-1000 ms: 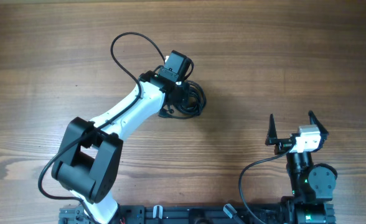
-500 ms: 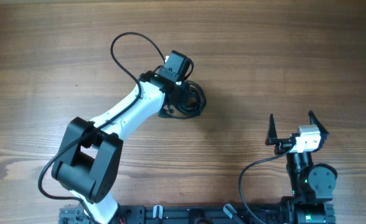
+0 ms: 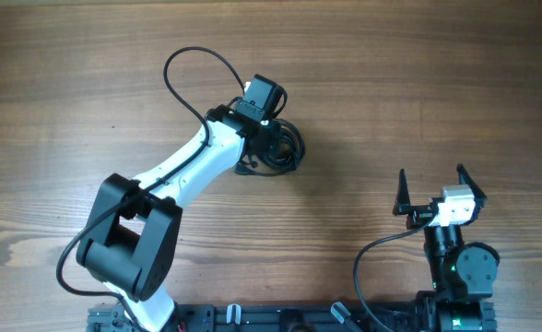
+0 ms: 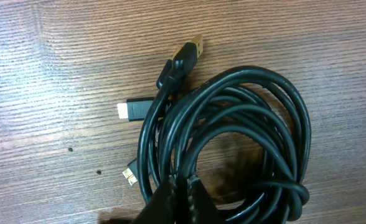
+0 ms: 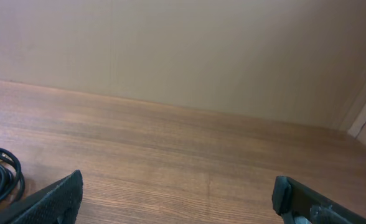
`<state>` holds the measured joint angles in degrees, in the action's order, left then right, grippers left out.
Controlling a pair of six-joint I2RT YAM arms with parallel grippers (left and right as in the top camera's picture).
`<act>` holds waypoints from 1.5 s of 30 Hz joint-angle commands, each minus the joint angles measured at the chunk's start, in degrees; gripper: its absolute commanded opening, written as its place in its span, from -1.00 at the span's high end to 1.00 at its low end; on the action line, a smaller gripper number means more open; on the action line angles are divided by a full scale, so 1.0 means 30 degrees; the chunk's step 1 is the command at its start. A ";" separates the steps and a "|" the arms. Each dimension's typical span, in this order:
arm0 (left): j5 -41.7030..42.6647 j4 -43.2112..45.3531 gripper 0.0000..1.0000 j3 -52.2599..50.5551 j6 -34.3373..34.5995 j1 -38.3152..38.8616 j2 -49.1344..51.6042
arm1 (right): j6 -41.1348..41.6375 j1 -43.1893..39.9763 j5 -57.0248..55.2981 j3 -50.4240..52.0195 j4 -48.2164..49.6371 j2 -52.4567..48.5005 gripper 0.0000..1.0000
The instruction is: Untangle cables
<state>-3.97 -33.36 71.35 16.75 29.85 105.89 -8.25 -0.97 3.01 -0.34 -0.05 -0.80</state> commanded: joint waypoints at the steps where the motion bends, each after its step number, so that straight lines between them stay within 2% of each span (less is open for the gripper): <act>1: -0.0561 0.0124 0.59 -0.0029 -0.0015 -0.0146 0.0109 | -0.0219 -0.0058 0.0313 0.0015 0.0044 -0.0007 -0.99; 6: -0.0561 0.0146 0.57 -0.0029 -0.0015 -0.0146 0.0109 | -0.0226 -0.0058 0.0306 0.0022 0.0044 -0.0007 -0.99; 7: -0.0561 0.0175 0.61 -0.0029 -0.0015 -0.0146 0.0109 | -0.0219 -0.0058 0.0313 0.0022 0.0044 -0.0007 -0.99; 10: -0.0561 0.0182 0.92 -0.0029 -0.0022 -0.0146 0.0109 | -0.0168 -0.0058 0.0386 0.0022 0.0066 0.0000 -1.00; 13: -0.0554 0.0124 0.92 -0.0029 -0.0051 -0.0146 0.0109 | 0.1326 -0.0058 0.1792 0.0022 0.0219 0.0000 -1.00; 19: 0.2834 0.0131 0.92 -0.0029 -0.4670 -0.0153 0.0109 | 0.7686 -0.0058 0.4095 0.0007 0.0495 -0.0007 -0.99; 23: 0.3031 0.0022 0.92 -0.0029 -0.5763 -0.0153 0.0109 | 0.7759 -0.0058 0.6346 -0.0474 0.0707 -0.0036 -0.99; 27: 0.5129 -0.0226 0.92 -0.0029 -0.7461 -0.0168 0.0109 | 0.7548 -0.0058 0.6317 -0.2863 -0.0248 -0.0882 -1.00; 30: 0.6127 -0.0233 0.92 -0.0029 -0.7737 -0.0168 0.0109 | 0.6645 -0.0058 0.6317 -0.5464 -0.1953 -0.2528 -0.99; 34: 0.6047 -0.0226 0.89 -0.0029 -0.7730 -0.0168 0.0109 | 0.5668 -0.0058 0.6317 -1.0112 -0.5705 -0.6499 -1.00; 40: 0.3963 -0.0204 0.70 -0.0029 -0.7715 -0.0168 0.0109 | 0.5807 -0.0058 0.6827 -1.6189 -1.1038 -1.3114 -0.99; 45: 0.3621 -0.0197 0.65 -0.0029 -0.7723 -0.0168 0.0109 | 0.7861 -0.0058 1.0353 -1.7908 -1.0265 -1.6939 -0.99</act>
<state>8.95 -34.09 71.35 -5.37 29.47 105.91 11.29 -0.97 25.76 -51.70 -32.49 -46.81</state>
